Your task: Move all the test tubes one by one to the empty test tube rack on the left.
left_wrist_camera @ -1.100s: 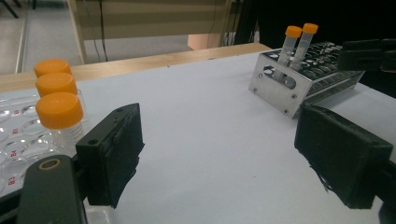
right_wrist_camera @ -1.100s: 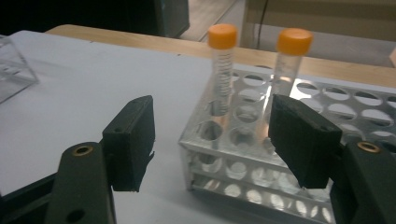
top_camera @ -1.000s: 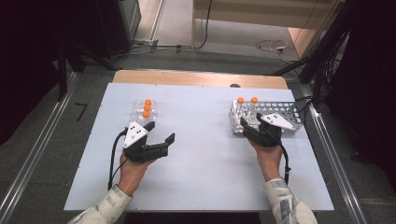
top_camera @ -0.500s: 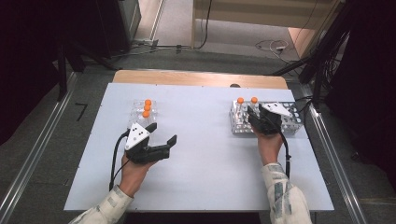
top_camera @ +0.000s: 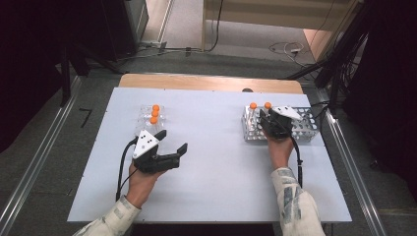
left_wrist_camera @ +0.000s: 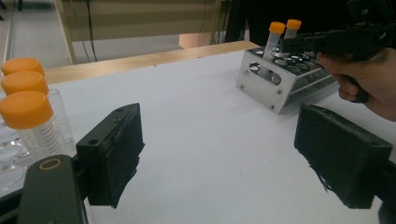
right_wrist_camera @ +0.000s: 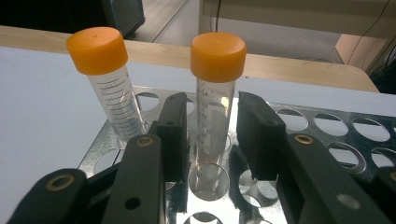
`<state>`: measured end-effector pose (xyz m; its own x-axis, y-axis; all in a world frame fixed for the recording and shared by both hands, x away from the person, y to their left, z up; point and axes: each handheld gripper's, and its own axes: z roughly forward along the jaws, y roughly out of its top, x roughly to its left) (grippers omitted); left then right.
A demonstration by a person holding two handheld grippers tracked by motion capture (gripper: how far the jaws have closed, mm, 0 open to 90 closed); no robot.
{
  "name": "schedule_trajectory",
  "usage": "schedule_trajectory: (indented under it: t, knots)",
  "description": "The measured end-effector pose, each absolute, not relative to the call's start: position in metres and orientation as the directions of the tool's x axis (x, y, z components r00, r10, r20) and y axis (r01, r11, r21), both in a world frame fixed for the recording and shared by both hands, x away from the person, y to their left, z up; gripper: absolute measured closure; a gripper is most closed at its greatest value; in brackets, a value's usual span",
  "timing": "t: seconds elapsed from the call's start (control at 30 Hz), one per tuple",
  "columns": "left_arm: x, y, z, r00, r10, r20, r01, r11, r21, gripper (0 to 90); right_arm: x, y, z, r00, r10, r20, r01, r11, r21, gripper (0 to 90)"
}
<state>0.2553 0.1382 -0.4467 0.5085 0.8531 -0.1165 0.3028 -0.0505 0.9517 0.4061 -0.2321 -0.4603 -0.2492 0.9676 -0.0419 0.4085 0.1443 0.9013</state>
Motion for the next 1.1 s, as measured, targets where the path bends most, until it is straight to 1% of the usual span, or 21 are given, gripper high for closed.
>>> schedule_trajectory:
  t: [0.17,0.4,0.8,1.0,1.1]
  knots:
    - [0.255,0.138,-0.447,0.508,0.853,-0.118,0.305,-0.049,0.951,15.3,0.408,-0.232,-0.462,-0.249,0.967,-0.045,0.407,0.146,0.902,71.0]
    - [0.255,0.138,-0.447,0.509,0.853,-0.118,0.305,-0.05,0.951,15.4,0.407,-0.234,-0.458,-0.241,0.97,-0.027,0.392,0.122,0.912,71.5]
    - [0.255,0.138,-0.447,0.509,0.853,-0.114,0.305,-0.055,0.951,15.4,0.397,-0.235,-0.423,-0.267,0.963,-0.039,0.327,0.128,0.936,71.6]
    - [0.255,0.138,-0.447,0.508,0.854,-0.111,0.306,-0.059,0.95,15.4,0.386,-0.238,-0.406,-0.289,0.957,-0.04,0.285,0.125,0.95,71.7]
    - [0.255,0.137,-0.448,0.508,0.854,-0.108,0.305,-0.061,0.95,15.4,0.379,-0.238,-0.402,-0.312,0.95,-0.032,0.282,0.125,0.951,71.7]
